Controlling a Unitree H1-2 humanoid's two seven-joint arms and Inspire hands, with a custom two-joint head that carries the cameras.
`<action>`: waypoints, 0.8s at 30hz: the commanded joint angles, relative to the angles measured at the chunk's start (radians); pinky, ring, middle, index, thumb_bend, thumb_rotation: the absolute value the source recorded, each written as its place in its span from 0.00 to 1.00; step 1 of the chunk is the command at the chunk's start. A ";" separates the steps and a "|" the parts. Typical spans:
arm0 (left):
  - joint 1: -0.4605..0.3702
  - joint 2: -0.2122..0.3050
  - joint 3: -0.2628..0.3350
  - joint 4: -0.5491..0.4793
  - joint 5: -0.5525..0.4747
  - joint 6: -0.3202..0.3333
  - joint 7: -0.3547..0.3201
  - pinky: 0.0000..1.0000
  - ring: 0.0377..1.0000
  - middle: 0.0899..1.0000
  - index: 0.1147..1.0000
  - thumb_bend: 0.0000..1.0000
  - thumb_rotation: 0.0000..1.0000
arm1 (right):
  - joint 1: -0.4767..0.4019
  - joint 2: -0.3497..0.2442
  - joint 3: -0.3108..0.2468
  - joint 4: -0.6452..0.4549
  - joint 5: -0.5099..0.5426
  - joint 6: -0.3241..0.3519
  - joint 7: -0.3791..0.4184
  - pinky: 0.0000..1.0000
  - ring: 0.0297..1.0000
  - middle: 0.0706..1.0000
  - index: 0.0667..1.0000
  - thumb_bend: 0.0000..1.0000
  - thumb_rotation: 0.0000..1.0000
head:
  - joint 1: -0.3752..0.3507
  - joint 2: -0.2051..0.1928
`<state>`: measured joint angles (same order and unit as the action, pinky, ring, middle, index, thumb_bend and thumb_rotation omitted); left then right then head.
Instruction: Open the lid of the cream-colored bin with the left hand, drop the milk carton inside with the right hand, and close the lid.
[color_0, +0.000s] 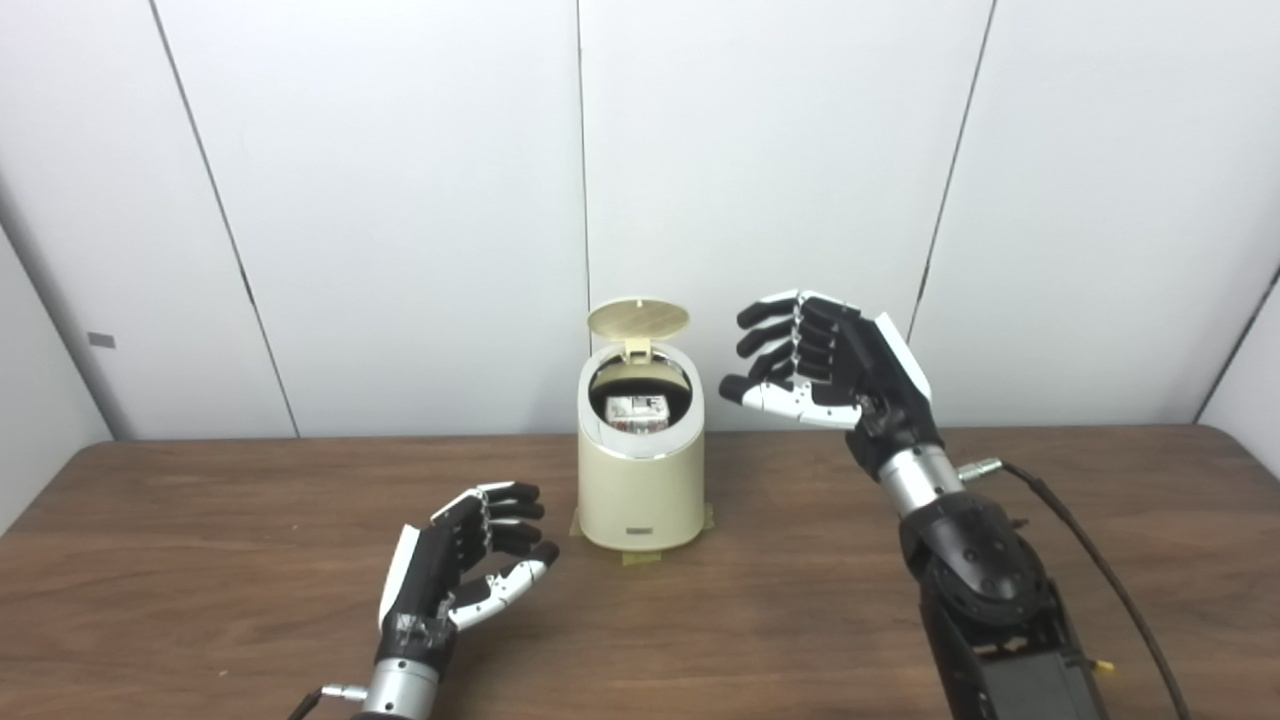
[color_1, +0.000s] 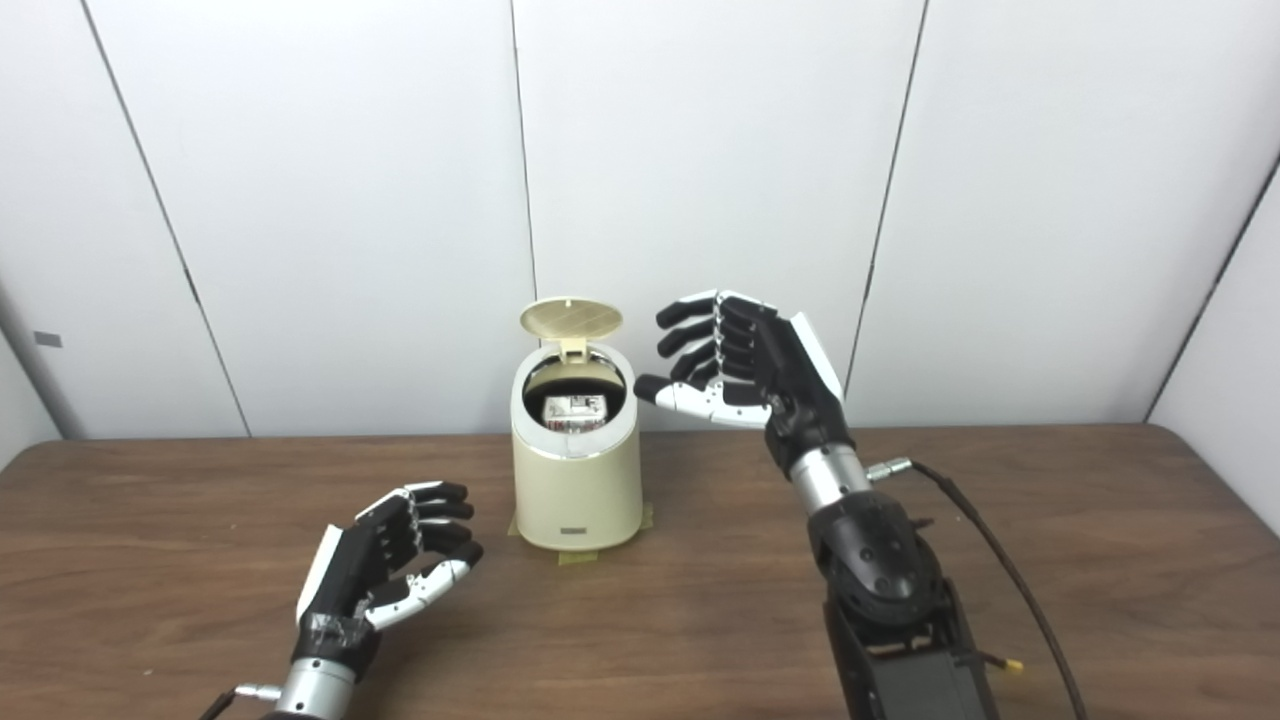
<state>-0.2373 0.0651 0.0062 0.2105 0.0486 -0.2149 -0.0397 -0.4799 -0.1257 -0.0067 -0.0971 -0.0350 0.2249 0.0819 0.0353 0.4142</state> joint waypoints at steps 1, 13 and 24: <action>-0.008 0.006 -0.003 -0.010 0.004 -0.042 0.005 0.53 0.56 0.62 0.62 0.57 0.00 | -0.004 -0.012 -0.023 -0.036 0.061 -0.019 0.026 0.41 0.55 0.63 0.67 0.69 0.07 | 0.006 -0.001; -0.011 0.036 -0.008 -0.120 0.041 -0.015 -0.004 0.67 0.77 0.81 0.82 0.77 0.25 | 0.175 -0.013 -0.041 0.084 0.151 -0.284 0.099 0.66 0.74 0.81 0.81 0.81 0.30 | 0.041 -0.008; -0.223 0.157 -0.028 -0.153 0.035 0.113 -0.105 0.96 1.00 1.00 1.00 1.00 0.36 | 0.209 0.002 -0.052 0.164 0.192 -0.366 0.100 0.63 0.75 0.82 0.79 0.75 0.26 | 0.060 -0.017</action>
<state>-0.3436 0.1930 -0.0222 0.0783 0.0872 -0.1053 -0.1305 -0.2453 -0.1289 -0.0493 0.0812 0.1295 -0.0893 0.1805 0.0951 0.3958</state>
